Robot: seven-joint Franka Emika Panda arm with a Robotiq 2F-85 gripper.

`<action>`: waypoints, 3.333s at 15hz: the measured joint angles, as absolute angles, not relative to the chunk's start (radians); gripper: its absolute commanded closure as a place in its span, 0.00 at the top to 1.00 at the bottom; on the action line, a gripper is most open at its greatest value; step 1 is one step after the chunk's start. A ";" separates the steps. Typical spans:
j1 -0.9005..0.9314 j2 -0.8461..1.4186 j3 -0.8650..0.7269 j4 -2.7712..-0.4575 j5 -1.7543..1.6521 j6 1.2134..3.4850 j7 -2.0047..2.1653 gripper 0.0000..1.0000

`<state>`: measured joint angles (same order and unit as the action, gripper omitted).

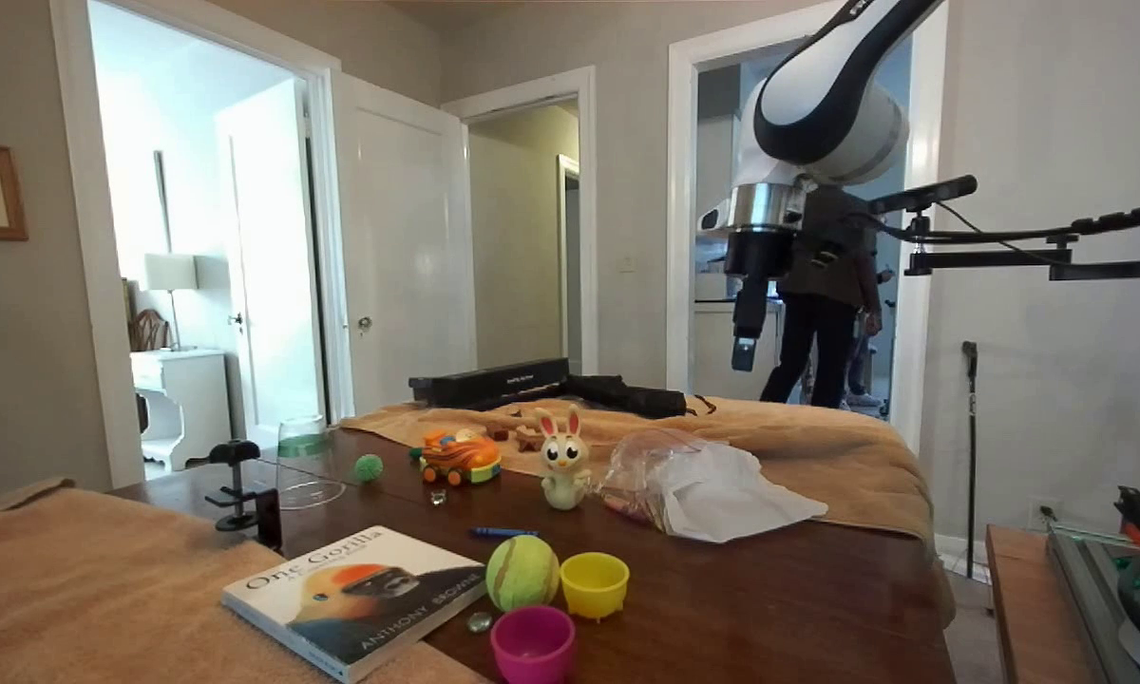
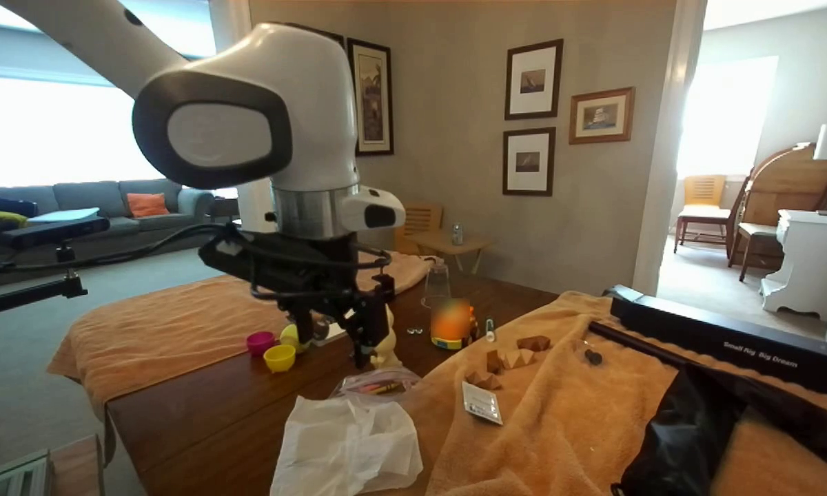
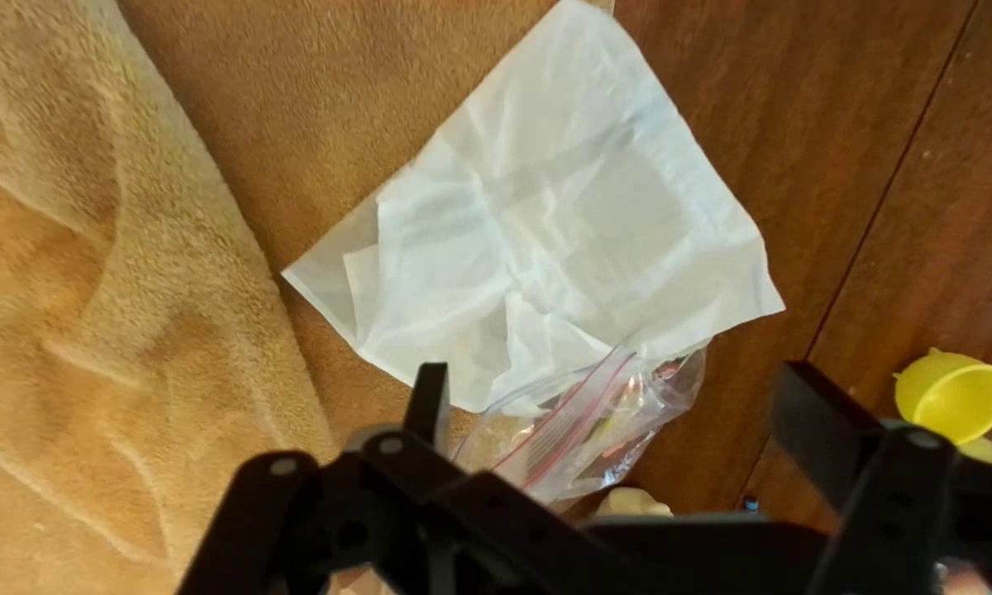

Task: Put the plush toy on the toy car

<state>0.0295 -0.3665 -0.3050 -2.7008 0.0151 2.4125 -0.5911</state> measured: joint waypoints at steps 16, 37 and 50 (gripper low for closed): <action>0.336 -0.063 -0.278 -2.596 0.783 2.780 -1.422 1.00; 0.336 0.120 -0.269 -2.443 1.100 2.779 -1.777 1.00; 0.336 0.208 -0.257 -2.379 1.250 2.785 -1.919 0.75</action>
<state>0.3361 0.2077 -0.2572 -2.3787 1.2502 2.7853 -1.9194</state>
